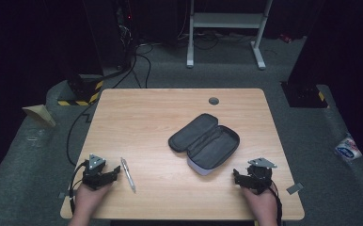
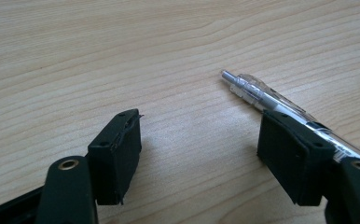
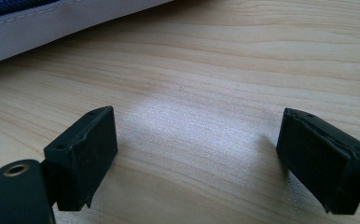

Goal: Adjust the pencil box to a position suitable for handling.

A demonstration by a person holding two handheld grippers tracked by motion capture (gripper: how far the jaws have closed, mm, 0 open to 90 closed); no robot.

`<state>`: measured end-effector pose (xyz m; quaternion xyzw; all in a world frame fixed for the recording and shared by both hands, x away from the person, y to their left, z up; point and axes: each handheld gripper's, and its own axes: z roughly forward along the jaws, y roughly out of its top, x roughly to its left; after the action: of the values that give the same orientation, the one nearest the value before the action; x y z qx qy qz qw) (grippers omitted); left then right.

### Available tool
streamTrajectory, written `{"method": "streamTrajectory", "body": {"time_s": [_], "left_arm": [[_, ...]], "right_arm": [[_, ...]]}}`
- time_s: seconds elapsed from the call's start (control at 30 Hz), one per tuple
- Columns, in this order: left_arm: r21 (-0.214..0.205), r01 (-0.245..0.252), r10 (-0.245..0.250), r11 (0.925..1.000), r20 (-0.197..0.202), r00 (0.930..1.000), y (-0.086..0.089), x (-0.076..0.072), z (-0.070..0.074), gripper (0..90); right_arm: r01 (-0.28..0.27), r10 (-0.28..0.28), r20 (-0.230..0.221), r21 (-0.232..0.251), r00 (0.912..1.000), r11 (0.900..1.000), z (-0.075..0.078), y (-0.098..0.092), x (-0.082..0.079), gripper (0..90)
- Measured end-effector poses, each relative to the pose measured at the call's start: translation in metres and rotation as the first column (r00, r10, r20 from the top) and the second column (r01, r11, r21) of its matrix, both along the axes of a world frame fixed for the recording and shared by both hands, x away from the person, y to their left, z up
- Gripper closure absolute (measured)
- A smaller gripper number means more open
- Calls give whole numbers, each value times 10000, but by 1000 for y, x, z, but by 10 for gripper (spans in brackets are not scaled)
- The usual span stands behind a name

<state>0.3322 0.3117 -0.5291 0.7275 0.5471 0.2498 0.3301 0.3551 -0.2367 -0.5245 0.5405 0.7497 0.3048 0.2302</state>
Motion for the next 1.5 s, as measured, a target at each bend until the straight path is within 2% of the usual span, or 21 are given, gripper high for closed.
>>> {"method": "streamTrajectory", "body": {"time_s": [0.33, 0.53, 0.6, 0.63, 0.93, 1.27, 1.5], "left_arm": [[1, 0, 0, 10000, -5, 10000, 0, 0, 0, 303], [-5, 0, 0, 10000, -7, 10000, 0, 0, 0, 303], [-10, -1, 1, 10000, -6, 10000, 0, 0, 0, 304], [-11, -11, 11, 10000, -7, 10000, 0, 0, 0, 304], [-5, 6, -6, 10000, -15, 10000, 0, 0, 0, 300], [25, 13, -13, 10000, -21, 10000, 0, 0, 0, 295], [15, 31, -31, 10000, -20, 10000, 0, 0, 0, 291]], "right_arm": [[-22, 22, 8, -4, 10000, 10000, 0, -1, 0, 126], [-108, 107, 26, 41, 9999, 9999, 2, 0, -2, 165], [-246, 249, 233, -121, 9994, 9996, 5, 2, -3, 171], [-220, 218, 419, 39, 9989, 9998, 9, 3, -5, 189], [-381, 329, 980, 516, 9946, 9979, 24, 6, -11, 236], [-1102, 989, 1407, 756, 9851, 9910, 38, 22, -17, 288], [-1869, 1718, 1534, 905, 9731, 9782, 45, 48, -19, 313]]}}
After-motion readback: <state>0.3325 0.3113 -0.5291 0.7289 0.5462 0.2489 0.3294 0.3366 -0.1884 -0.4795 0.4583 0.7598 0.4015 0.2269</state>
